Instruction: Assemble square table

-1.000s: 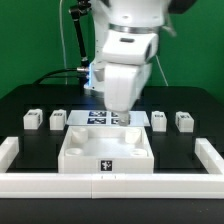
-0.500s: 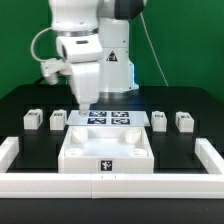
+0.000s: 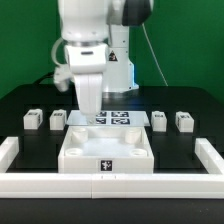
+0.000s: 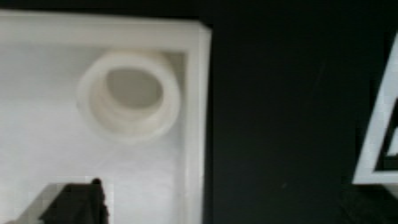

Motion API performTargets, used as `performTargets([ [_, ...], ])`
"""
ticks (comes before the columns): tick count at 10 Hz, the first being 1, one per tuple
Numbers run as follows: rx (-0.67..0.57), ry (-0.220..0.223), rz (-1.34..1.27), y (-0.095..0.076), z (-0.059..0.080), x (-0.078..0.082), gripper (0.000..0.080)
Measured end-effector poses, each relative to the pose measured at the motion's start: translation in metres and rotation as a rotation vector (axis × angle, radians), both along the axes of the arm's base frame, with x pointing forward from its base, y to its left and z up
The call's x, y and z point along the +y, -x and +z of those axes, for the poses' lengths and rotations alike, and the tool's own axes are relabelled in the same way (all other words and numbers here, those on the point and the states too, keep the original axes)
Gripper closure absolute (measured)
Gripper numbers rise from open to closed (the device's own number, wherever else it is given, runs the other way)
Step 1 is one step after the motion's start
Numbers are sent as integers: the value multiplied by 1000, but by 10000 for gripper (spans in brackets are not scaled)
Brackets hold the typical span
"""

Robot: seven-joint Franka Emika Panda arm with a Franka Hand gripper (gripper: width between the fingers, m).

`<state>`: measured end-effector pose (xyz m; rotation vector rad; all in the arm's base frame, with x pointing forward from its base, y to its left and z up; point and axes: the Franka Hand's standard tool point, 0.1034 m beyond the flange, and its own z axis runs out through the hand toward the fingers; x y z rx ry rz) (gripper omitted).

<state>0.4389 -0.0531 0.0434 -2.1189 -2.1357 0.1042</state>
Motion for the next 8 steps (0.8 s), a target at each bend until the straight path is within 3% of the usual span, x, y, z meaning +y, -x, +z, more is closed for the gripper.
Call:
performTargets([
  [2,26,-12,-72,-22,-14,17,150],
  [3,12,-17,-69,-23,-20,20,150],
  [5,0,-15,-63,-3,-31,21,150],
  [7,-23,-12,-63,-2,-30,19,150],
  [8,-22,-12,-63,-2,-31,18,265],
])
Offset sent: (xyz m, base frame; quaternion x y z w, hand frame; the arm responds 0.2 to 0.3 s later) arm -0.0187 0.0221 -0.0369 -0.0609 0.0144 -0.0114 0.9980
